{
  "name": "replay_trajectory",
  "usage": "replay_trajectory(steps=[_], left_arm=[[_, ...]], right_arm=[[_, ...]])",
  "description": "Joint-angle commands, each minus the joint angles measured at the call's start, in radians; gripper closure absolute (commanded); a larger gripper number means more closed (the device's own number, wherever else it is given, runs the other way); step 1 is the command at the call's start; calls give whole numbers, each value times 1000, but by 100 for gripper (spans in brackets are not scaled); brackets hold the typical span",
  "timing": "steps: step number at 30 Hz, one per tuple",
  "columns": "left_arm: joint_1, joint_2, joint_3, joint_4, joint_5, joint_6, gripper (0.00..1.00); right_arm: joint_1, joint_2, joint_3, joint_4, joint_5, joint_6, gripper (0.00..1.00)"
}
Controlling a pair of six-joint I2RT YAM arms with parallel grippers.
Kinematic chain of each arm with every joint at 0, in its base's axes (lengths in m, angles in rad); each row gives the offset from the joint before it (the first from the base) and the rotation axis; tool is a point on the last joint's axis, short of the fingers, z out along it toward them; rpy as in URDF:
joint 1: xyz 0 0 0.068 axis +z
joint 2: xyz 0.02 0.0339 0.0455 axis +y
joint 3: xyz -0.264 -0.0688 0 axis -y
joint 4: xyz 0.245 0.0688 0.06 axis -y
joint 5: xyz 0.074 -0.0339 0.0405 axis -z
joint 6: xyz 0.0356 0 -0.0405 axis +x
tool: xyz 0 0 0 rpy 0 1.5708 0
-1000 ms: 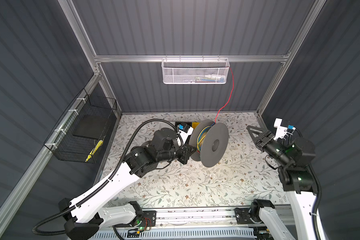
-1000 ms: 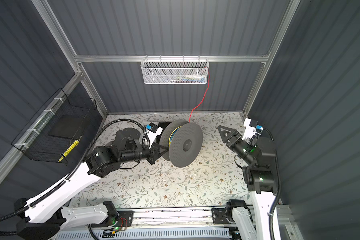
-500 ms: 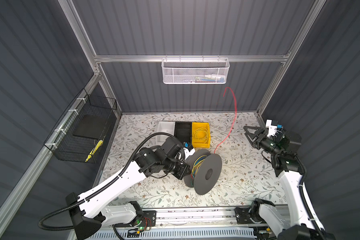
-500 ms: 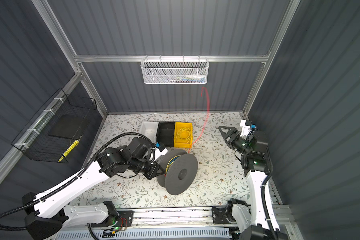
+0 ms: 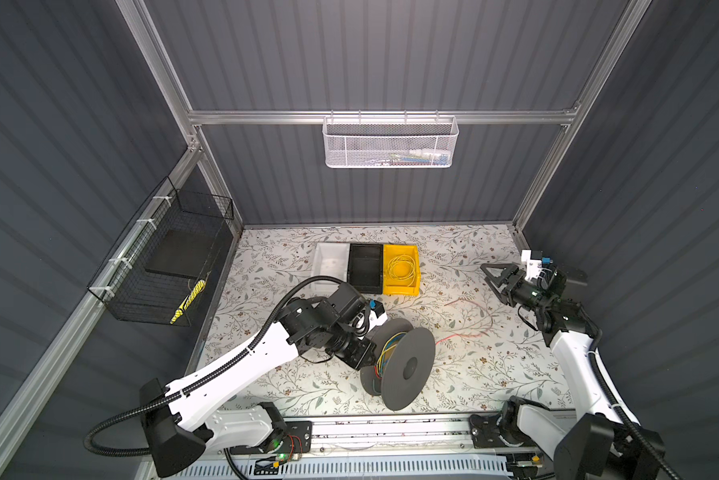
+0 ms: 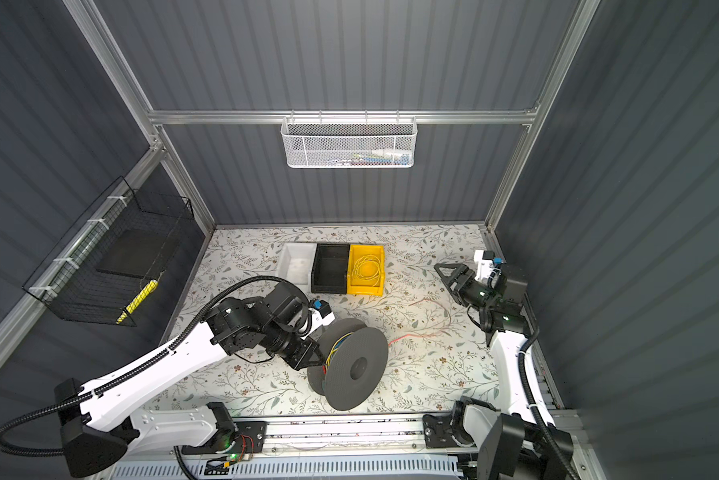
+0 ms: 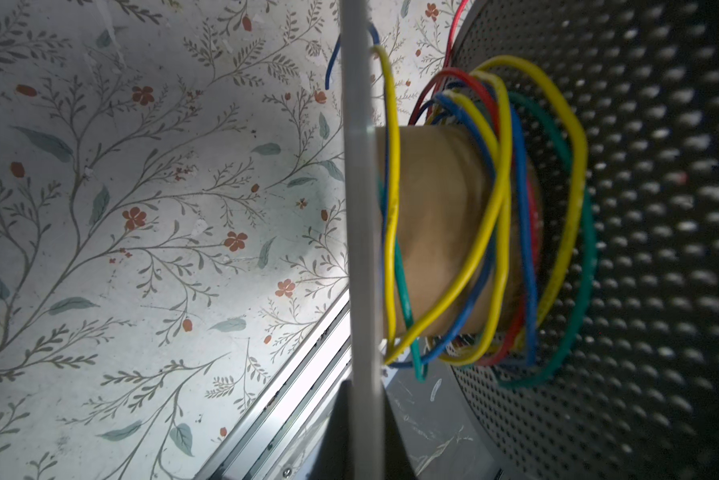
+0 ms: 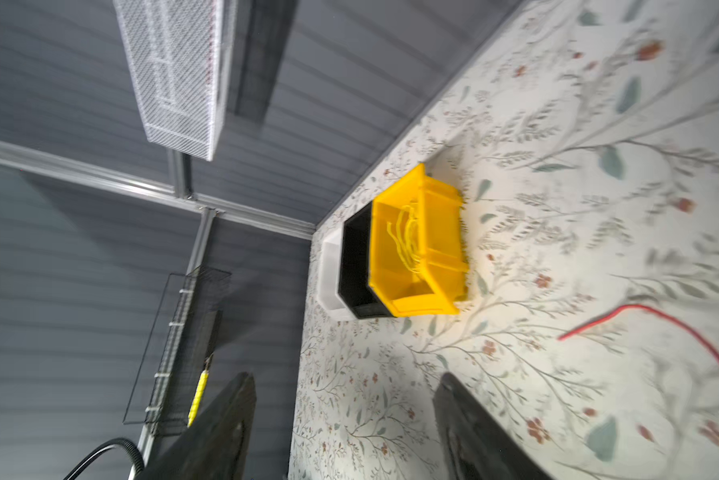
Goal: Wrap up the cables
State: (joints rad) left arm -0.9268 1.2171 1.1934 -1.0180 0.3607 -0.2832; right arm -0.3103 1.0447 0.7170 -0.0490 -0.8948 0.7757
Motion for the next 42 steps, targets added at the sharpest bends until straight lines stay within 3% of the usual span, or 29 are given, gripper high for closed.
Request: replay_trajectory(steps=[1, 9, 17, 22, 27, 34, 42], left_arm=[[-1, -5, 21, -33, 21, 34, 100], [0, 7, 25, -64, 23, 57, 100], [0, 7, 34, -98, 16, 79, 100], [0, 10, 31, -91, 17, 81, 100], [0, 2, 29, -95, 9, 81, 100], [0, 6, 31, -97, 8, 85, 100], [0, 3, 30, -95, 4, 84, 100]], right_arm=[[-25, -2, 11, -210, 98, -197, 29], [-24, 192, -54, -232, 106, -292, 29], [81, 328, -40, -280, 166, -387, 32], [108, 450, -8, -251, 61, -395, 34], [190, 541, 32, -269, 95, -426, 36], [200, 568, 42, -272, 123, -441, 43], [197, 398, 85, -285, 106, -422, 39]])
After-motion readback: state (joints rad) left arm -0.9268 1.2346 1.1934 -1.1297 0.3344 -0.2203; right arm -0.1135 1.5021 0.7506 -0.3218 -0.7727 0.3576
